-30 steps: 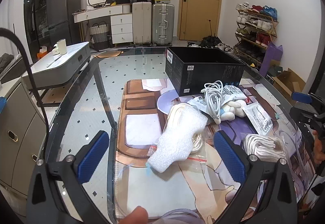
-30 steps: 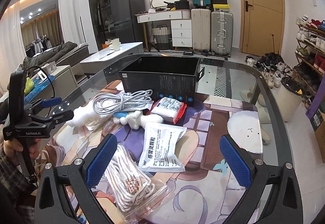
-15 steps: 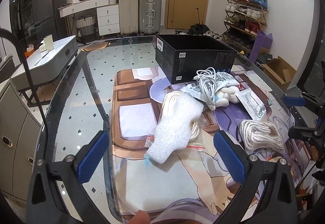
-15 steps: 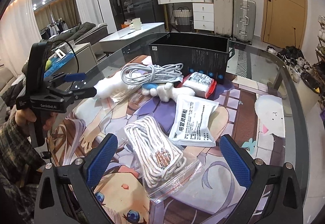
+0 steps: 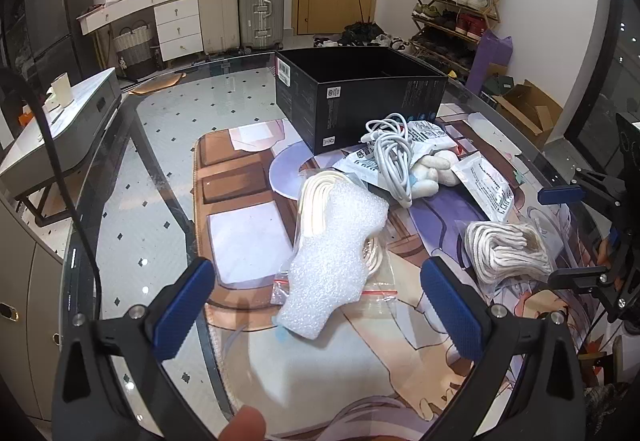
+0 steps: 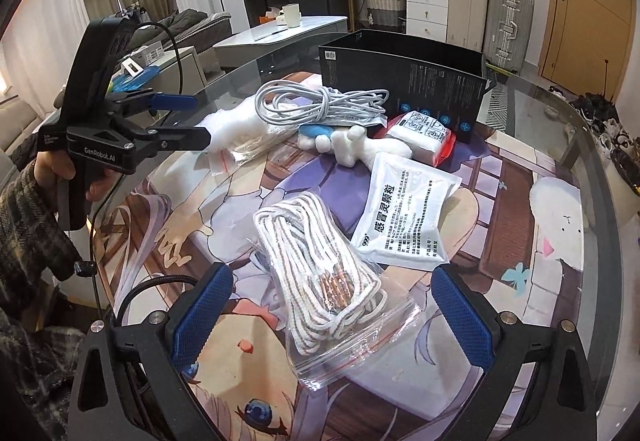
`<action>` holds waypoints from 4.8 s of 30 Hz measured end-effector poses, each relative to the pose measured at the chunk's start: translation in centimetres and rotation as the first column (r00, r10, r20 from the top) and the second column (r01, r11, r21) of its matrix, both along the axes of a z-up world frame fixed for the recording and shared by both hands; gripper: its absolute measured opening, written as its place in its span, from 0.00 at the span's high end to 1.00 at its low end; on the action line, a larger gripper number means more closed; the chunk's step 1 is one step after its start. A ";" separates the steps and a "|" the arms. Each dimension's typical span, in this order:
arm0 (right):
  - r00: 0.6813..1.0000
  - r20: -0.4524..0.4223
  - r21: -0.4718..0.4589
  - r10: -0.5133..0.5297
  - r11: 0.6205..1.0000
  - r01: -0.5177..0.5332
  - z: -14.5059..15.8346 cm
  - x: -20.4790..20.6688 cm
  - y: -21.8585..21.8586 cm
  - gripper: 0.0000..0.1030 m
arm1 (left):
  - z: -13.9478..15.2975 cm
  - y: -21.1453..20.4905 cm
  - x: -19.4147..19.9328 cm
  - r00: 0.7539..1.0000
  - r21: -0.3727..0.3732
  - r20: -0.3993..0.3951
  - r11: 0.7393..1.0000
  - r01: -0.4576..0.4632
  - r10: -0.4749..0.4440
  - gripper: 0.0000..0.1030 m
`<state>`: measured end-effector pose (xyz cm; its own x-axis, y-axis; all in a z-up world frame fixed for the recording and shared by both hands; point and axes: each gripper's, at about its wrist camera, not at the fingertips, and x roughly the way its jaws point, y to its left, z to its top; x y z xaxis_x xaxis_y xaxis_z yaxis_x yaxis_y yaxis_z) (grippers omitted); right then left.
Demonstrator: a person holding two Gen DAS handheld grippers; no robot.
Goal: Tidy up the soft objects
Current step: 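Move the left tool toward the white foam piece while the right tool approaches the bagged white rope, then close the left tool on the white foam while the right tool grips the clear rope bag, then carry the foam with the left tool while the right tool carries the rope bag to the black box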
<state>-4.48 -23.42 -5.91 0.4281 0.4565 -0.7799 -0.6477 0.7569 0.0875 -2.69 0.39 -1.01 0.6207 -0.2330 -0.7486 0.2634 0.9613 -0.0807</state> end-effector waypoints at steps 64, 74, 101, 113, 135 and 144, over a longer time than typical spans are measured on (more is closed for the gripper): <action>0.989 -0.101 -0.144 0.109 0.982 -0.123 -2.2 3.1 4.4 0.48 | -2.5 -0.7 3.1 0.982 0.010 -0.108 0.988 0.157 -0.155 0.63; 0.990 -0.087 -0.154 0.115 0.980 -0.127 -2.4 2.7 4.8 0.48 | -2.7 -0.3 3.1 0.982 -0.024 -0.128 0.990 0.136 -0.138 0.64; 0.983 -0.139 -0.099 0.123 0.986 -0.137 -0.8 1.1 3.6 0.65 | 0.3 -0.2 1.5 0.995 -0.039 -0.088 0.999 0.036 -0.039 0.65; 0.992 -0.111 -0.056 0.057 0.996 -0.063 2.8 1.4 2.4 0.65 | 1.9 -0.1 1.7 0.999 -0.082 -0.047 0.997 -0.003 -0.001 0.65; 0.994 0.030 0.015 -0.101 0.995 0.101 8.6 7.5 0.5 0.65 | 6.4 -2.0 4.4 0.999 -0.016 0.047 1.000 -0.017 0.018 0.65; 0.992 0.051 0.038 -0.114 0.993 0.112 10.3 9.7 0.7 0.65 | 8.1 -2.9 5.9 0.997 0.004 0.074 1.000 0.004 -0.004 0.65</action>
<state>5.24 -22.75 4.42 0.5187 0.4294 -0.7393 -0.5629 0.8224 0.0827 3.21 -2.54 7.07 0.6738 -0.2327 -0.7013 0.2721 0.9606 -0.0573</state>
